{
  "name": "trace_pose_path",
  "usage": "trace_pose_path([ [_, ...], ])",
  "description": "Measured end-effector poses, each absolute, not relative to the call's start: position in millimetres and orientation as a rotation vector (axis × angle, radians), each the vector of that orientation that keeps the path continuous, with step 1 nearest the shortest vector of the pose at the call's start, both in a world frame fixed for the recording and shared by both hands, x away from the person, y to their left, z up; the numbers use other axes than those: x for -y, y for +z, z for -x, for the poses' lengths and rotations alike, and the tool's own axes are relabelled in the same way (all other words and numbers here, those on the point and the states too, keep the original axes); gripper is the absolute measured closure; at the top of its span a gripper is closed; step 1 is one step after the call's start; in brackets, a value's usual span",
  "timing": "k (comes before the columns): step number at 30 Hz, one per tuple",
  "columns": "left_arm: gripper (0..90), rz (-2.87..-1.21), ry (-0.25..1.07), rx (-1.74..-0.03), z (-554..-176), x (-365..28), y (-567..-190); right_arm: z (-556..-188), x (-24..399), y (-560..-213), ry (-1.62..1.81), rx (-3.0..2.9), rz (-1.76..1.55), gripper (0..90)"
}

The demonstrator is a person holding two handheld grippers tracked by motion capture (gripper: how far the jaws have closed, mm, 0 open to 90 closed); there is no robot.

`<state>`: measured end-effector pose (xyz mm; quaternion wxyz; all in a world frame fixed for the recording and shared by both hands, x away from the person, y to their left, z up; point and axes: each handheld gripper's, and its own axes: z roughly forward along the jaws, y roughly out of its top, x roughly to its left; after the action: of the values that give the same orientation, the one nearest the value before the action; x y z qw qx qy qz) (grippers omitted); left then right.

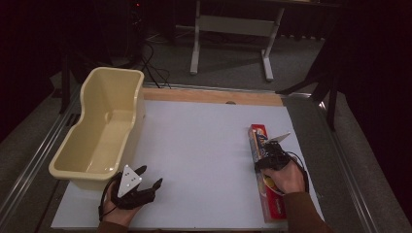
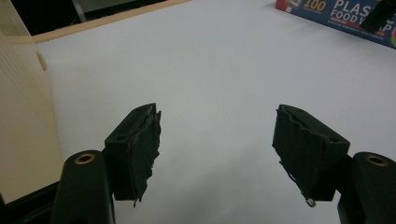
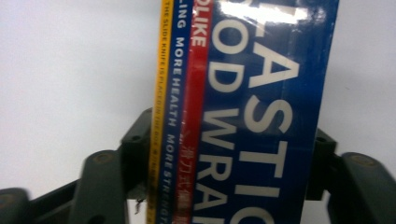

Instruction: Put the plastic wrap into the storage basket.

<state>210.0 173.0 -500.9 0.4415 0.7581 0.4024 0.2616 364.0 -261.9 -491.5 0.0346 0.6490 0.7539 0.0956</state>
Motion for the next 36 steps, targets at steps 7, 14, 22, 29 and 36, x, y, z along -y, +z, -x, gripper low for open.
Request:
trace_pose_path([
  [7,31.6,-1.881,0.649,-1.001,-211,-173,-501,-368,271,-489,0.351,-2.339,-2.078,41.8],
  [14,31.6,-1.881,0.652,-1.002,-210,-173,-501,-366,272,-489,0.510,-2.384,-2.133,41.7],
  [22,31.6,-1.879,0.653,-1.000,-210,-173,-501,-364,256,-479,0.656,-2.435,-2.106,41.7],
  [29,31.4,-1.882,0.650,-0.998,-210,-173,-501,-362,239,-471,0.740,-2.490,-2.077,41.6],
  [36,31.4,-1.879,0.648,-0.997,-210,-173,-501,-361,220,-464,0.806,-2.535,-2.047,41.6],
])
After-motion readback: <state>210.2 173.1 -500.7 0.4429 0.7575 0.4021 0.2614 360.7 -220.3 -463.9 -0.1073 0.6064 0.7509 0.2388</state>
